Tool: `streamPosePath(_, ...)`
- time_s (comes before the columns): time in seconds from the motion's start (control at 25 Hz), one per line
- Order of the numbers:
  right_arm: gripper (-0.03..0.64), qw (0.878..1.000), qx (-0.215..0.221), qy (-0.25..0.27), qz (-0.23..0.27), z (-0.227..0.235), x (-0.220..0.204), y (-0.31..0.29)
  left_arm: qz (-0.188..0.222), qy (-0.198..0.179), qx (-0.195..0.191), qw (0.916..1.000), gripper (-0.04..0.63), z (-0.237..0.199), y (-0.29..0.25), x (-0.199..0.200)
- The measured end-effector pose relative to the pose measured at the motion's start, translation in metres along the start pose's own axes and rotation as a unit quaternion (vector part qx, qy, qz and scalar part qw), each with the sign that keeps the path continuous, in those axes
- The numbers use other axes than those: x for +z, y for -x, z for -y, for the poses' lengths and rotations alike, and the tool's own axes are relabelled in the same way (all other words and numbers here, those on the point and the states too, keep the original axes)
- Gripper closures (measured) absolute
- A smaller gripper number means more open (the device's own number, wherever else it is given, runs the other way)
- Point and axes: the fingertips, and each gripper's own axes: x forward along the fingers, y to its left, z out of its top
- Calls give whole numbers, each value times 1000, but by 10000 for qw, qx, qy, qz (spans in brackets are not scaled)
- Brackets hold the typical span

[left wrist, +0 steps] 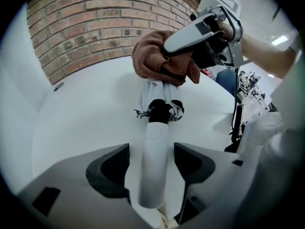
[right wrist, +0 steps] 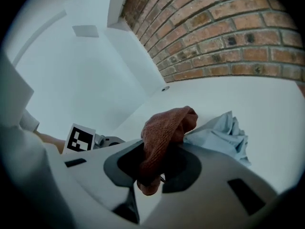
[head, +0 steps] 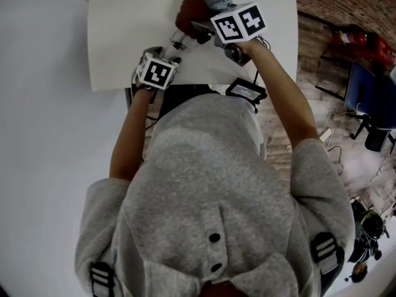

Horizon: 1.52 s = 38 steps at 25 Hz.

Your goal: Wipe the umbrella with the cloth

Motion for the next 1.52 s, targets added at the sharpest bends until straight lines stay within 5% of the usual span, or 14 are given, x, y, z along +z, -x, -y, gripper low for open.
streamPosePath(0.32,532,9961,-588,636,-159,20,9,18,-28,-9,4,10000,302,0,0,1)
streamPosePath(1.52,532,9705,-1742,1539,-639,85,55,79,46,-6,-46,10000,302,3,3,3)
